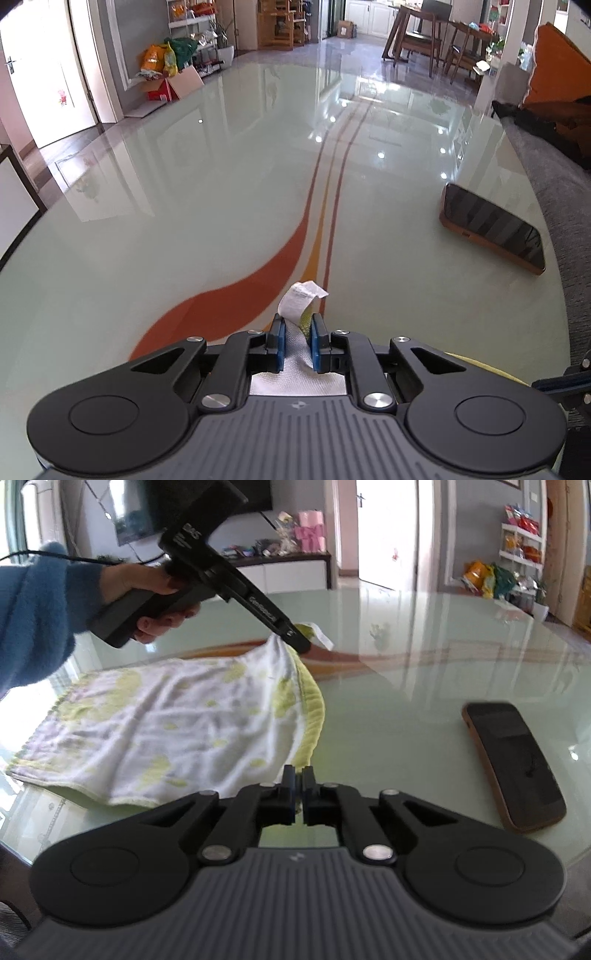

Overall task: Fold towel
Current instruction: 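Lift the towel with both tools and flip it, laying the cloud side up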

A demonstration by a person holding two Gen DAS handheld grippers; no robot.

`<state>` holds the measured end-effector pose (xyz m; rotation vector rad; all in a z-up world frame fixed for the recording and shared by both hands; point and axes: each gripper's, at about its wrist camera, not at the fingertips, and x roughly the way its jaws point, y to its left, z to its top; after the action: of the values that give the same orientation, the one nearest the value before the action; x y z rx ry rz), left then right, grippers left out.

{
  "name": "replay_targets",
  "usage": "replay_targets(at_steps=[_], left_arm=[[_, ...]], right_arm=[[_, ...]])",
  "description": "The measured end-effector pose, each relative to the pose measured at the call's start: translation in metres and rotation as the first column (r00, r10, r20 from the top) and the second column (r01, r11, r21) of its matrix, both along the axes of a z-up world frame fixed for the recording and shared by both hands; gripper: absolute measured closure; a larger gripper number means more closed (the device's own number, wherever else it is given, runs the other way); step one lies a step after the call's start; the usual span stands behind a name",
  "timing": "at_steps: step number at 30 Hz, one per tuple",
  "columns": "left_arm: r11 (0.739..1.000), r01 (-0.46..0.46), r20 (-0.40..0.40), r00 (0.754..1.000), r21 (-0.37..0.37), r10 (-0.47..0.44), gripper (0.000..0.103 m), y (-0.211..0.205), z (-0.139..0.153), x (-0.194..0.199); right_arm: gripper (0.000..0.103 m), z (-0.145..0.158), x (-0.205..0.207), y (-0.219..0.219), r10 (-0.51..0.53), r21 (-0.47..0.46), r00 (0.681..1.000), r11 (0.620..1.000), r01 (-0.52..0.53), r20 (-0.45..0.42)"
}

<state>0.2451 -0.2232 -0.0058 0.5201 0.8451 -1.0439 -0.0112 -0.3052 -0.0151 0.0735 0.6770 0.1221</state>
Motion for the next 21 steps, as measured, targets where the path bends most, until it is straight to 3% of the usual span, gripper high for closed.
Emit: replay_targets(at_steps=[10,21], left_arm=[[0.998,-0.061,0.037,0.997,-0.030,0.062,0.088,0.059,0.032,-0.008],[0.981,-0.185,0.058,0.980,-0.056,0.188,0.088,0.162,0.062,-0.015]], right_arm=[[0.100,0.025,0.007,0.038,0.150,0.124,0.988,0.981,-0.152,0.030],[0.100,0.050,0.019,0.120,0.381,0.215,0.921,0.896,-0.389,0.078]])
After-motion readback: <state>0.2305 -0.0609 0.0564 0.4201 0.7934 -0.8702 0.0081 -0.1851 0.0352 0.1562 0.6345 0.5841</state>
